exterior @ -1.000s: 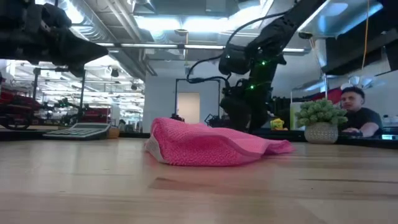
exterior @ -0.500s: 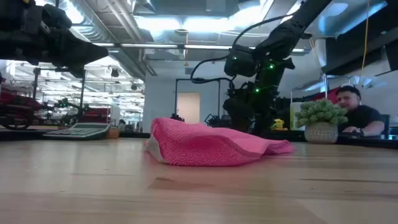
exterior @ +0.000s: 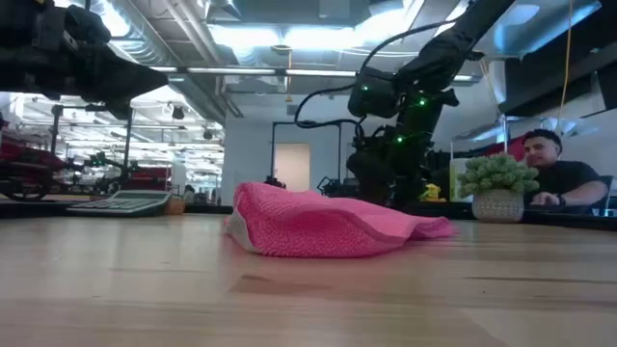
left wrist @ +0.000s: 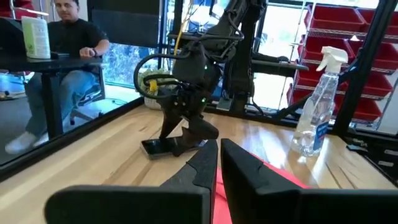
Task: Apply microfiber cloth
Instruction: Spray the black cellphone with the spray bottle
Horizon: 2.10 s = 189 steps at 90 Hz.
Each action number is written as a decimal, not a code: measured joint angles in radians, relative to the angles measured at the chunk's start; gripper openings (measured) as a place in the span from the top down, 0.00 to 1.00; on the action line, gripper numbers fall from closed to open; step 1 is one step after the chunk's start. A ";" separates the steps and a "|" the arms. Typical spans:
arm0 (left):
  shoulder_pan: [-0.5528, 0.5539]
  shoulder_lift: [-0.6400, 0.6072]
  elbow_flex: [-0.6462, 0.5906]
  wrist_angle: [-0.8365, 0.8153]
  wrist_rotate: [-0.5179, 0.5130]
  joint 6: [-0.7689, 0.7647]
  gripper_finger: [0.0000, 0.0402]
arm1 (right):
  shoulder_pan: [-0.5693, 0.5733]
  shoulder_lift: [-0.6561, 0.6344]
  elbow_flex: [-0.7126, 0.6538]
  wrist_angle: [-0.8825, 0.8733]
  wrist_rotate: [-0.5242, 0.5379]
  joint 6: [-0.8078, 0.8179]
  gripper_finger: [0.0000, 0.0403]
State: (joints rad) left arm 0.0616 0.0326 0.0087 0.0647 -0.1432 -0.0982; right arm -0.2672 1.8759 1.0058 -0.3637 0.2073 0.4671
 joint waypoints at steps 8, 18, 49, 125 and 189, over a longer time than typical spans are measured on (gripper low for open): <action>0.000 0.000 0.000 0.001 0.000 -0.002 0.99 | 0.002 -0.002 0.001 0.005 -0.010 -0.006 0.28; 0.000 0.000 0.000 0.009 0.000 -0.002 0.99 | 0.001 -0.001 0.013 -0.001 -0.029 -0.008 0.37; 0.000 0.000 0.000 0.030 0.001 -0.004 0.99 | 0.000 0.012 0.128 -0.111 -0.022 -0.078 0.67; 0.000 0.000 0.000 0.026 0.001 -0.013 0.99 | -0.211 -0.138 0.052 -0.226 -0.163 -0.081 0.25; 0.000 0.266 0.017 -0.009 -0.066 -0.105 0.99 | -0.097 -0.139 -0.112 0.089 -0.380 0.049 0.25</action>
State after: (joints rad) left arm 0.0616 0.2983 0.0260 0.0555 -0.2090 -0.2027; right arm -0.3645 1.7368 0.8935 -0.2746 -0.1723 0.5166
